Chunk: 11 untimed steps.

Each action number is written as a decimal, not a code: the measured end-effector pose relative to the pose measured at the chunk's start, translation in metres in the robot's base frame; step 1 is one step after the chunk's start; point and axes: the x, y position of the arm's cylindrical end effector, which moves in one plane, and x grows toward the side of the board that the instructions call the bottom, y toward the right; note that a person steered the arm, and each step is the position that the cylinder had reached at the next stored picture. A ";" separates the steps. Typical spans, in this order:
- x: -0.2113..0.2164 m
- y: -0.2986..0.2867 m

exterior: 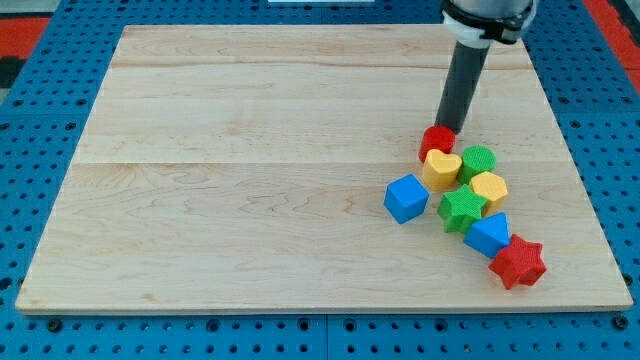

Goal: Point at the green circle

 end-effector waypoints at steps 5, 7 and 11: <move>0.015 0.009; 0.007 0.132; 0.062 0.057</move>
